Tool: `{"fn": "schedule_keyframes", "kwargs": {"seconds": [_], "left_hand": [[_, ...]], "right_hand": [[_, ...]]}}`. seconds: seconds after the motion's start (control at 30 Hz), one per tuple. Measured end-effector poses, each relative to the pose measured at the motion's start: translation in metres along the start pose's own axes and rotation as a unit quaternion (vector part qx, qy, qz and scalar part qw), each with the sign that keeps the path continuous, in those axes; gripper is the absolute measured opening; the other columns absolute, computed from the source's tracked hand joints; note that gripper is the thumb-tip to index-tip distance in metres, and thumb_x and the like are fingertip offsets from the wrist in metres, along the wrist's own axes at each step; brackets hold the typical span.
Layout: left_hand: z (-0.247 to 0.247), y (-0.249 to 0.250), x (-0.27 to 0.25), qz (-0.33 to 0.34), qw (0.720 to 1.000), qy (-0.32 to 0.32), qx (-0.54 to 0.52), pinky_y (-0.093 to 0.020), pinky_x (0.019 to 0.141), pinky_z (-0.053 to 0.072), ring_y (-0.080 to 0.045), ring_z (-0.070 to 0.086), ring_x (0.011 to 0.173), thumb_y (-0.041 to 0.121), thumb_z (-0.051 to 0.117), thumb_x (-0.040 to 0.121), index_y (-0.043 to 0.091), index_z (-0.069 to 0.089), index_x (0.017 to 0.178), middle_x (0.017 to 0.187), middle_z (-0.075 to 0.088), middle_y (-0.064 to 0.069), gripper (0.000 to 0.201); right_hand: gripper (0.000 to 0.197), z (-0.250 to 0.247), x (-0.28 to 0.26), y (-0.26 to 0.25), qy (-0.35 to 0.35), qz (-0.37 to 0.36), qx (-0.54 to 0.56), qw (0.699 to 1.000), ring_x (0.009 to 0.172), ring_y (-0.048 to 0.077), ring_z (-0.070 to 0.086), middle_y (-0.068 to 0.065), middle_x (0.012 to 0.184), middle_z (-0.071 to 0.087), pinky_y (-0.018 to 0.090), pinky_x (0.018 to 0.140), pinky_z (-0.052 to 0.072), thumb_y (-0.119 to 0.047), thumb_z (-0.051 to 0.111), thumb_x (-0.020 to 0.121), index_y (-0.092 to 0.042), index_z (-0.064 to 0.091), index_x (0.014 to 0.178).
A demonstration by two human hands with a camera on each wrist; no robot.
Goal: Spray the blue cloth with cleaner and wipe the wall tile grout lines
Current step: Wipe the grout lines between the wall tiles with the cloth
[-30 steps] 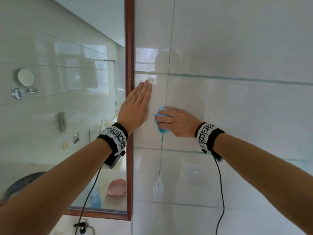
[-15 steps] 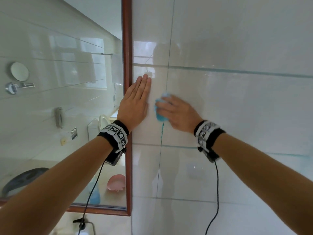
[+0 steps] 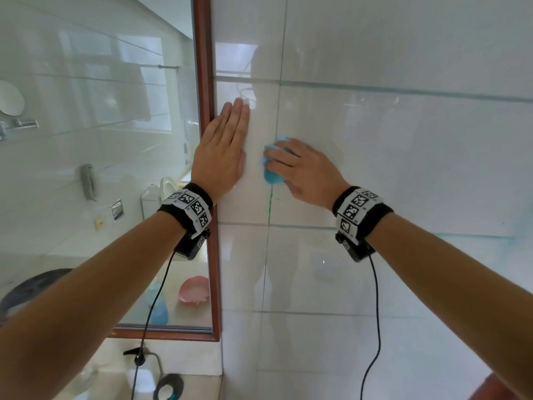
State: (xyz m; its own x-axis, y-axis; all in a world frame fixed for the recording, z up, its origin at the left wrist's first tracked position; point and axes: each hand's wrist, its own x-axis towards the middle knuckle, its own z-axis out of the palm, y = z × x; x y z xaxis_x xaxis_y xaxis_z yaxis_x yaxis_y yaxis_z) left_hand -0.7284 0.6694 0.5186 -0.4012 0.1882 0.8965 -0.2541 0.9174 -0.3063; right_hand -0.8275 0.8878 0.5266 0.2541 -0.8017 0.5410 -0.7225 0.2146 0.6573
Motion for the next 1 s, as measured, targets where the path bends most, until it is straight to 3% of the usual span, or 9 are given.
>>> {"fn": "schedule_keyframes", "kwargs": {"seconds": [0.13,0.3,0.47,0.63,0.83,1.0], "left_hand": [[0.001,0.002,-0.001,0.001,1.0,0.012,-0.003,-0.04,0.131,0.014,-0.032,0.021,0.158,0.011,0.042,0.097,-0.002,0.021,0.162,0.17,0.022,-0.019,0.07],[0.001,0.002,-0.006,0.002,1.0,0.013,0.004,-0.041,0.13,0.015,-0.032,0.021,0.158,0.009,0.043,0.096,-0.001,0.021,0.162,0.17,0.022,-0.018,0.071],[0.002,0.003,-0.007,0.002,1.0,0.023,0.015,-0.039,0.131,0.012,-0.032,0.021,0.158,0.009,0.043,0.096,-0.001,0.021,0.162,0.17,0.022,-0.017,0.07],[0.005,0.003,-0.008,-0.002,0.999,0.029,0.015,-0.041,0.13,0.015,-0.033,0.02,0.158,0.008,0.044,0.098,-0.001,0.021,0.162,0.17,0.022,-0.018,0.069],[0.007,0.005,-0.009,-0.006,0.999,0.035,0.022,-0.04,0.13,0.015,-0.032,0.022,0.158,0.007,0.045,0.096,0.0,0.023,0.162,0.169,0.024,-0.017,0.07],[0.008,0.005,-0.01,-0.005,0.999,0.041,0.029,-0.039,0.131,0.014,-0.032,0.024,0.158,0.007,0.046,0.096,0.0,0.025,0.162,0.169,0.026,-0.016,0.069]], "right_hand": [[0.038,0.034,-0.026,-0.037,0.022,0.011,-0.002,1.0,0.13,0.041,0.057,0.011,0.142,0.062,0.054,0.118,0.039,0.002,0.053,0.091,-0.006,0.067,0.125],[0.045,0.06,-0.053,-0.082,-0.037,0.007,0.027,0.999,0.135,0.039,0.055,0.009,0.142,0.062,0.052,0.119,0.038,0.001,0.033,0.098,-0.008,0.069,0.124],[0.045,0.033,-0.041,-0.057,-0.055,-0.062,-0.028,0.996,0.132,0.039,0.055,0.007,0.142,0.06,0.05,0.112,0.043,0.002,0.038,0.091,-0.014,0.065,0.124],[0.037,0.009,-0.005,-0.031,0.042,0.101,0.018,0.994,0.127,0.038,0.056,0.009,0.142,0.061,0.049,0.115,0.042,-0.003,0.056,0.09,-0.009,0.066,0.125],[0.042,0.055,-0.033,-0.077,0.026,0.069,0.032,0.997,0.133,0.042,0.055,0.013,0.143,0.06,0.054,0.118,0.038,0.001,0.036,0.099,-0.006,0.068,0.126],[0.04,0.066,-0.053,-0.099,-0.008,0.032,0.05,0.998,0.135,0.036,0.054,0.008,0.142,0.061,0.051,0.116,0.04,0.006,0.055,0.088,-0.008,0.068,0.123]]}}
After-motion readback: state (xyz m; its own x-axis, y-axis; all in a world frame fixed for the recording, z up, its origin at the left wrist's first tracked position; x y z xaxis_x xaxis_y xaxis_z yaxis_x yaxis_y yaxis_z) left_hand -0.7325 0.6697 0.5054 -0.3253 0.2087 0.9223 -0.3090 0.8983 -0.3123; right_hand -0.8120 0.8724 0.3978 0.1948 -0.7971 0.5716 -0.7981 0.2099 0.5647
